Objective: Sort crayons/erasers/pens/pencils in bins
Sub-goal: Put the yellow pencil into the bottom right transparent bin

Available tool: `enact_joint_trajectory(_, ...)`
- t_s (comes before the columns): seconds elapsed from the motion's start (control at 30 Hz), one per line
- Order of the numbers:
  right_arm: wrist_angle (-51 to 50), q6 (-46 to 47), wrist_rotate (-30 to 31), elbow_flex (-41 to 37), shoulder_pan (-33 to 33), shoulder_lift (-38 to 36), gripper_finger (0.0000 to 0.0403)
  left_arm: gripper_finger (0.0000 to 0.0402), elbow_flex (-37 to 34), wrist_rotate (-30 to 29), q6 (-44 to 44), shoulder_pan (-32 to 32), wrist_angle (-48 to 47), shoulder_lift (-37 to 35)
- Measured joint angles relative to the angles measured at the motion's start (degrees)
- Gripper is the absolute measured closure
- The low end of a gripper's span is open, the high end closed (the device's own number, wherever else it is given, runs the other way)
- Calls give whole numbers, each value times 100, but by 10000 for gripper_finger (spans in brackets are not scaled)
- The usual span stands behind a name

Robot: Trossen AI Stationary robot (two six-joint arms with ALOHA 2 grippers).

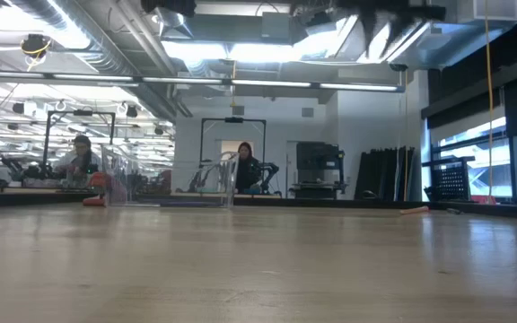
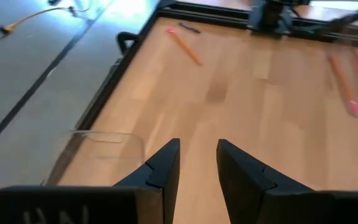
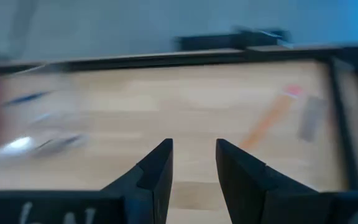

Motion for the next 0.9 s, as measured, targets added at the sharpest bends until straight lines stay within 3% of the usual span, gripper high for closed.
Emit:
enact_joint_trajectory(0.1,-466,225,-236,-203,-520,7,280,305,0,1,137,241,20,23)
enact_joint_trajectory(0.23,-330,208,-692,-776,-1040,11,280,305,7,13,428,524,284,146)
enact_joint_trajectory(0.43,265,149,-1308,-1811,-1699,15,280,305,9,813,867,945,1067,606)
enact_joint_trajectory(0.7,1692,193,-2078,-3049,-1836,14,280,305,7,884,1500,1264,1329,1243)
enact_joint_trajectory(0.9,2658,219,-1927,-3587,-1806,12,280,305,2,884,1536,1449,1513,1497)
